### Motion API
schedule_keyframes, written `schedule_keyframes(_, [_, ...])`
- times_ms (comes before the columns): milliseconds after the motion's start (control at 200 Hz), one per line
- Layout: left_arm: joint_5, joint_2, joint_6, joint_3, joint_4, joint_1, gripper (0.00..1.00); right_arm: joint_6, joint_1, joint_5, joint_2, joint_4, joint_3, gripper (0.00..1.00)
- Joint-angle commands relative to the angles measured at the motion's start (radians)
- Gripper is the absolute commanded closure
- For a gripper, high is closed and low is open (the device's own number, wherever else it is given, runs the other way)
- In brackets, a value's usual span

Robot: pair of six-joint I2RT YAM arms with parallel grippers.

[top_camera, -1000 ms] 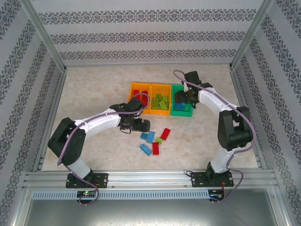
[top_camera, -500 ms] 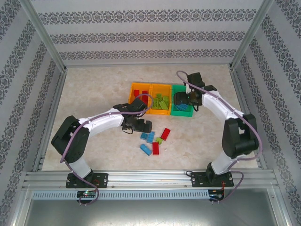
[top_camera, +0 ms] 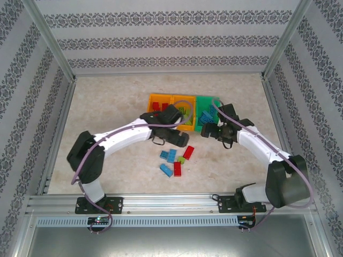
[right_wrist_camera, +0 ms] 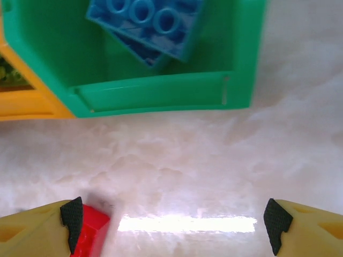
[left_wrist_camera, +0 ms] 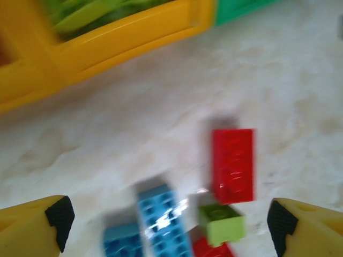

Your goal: Sort the legos into containers by color

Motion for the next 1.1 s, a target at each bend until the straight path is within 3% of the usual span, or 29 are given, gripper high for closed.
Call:
schedule_keyframes(0, [0.017,0.129,0.081,0.080,-0.112,-0.066,0.09,0.046,-0.050,0.042,-0.083,0.004,-0.029,0.09])
schedule_keyframes(230, [-0.001,0.264,0.043,0.163,-0.141,-0.103,0.14,0.039,-0.150,0.065,-0.203,0.001,-0.109,0.08])
schedule_keyframes(495, [-0.034,0.348,0.061,0.241,-0.184,-0.137,0.20,0.030,-0.172,0.042,-0.226,-0.004,-0.146,0.07])
schedule_keyframes(565, [-0.035,0.356,0.062,0.242,-0.184,-0.141,0.25,0.030,-0.174,0.041,-0.229,-0.004,-0.147,0.07])
schedule_keyframes(679, [-0.063,0.354,0.056,0.234,-0.183,-0.141,0.48,0.024,-0.175,0.039,-0.231,-0.011,-0.142,0.07])
schedule_keyframes(824, [-0.103,0.340,0.049,0.232,-0.191,-0.139,0.68,0.010,-0.175,0.030,-0.243,-0.021,-0.137,0.08])
schedule_keyframes(1099, [-0.238,0.152,0.013,0.202,-0.174,-0.049,0.74,0.009,-0.097,0.029,-0.312,0.017,-0.197,0.12])
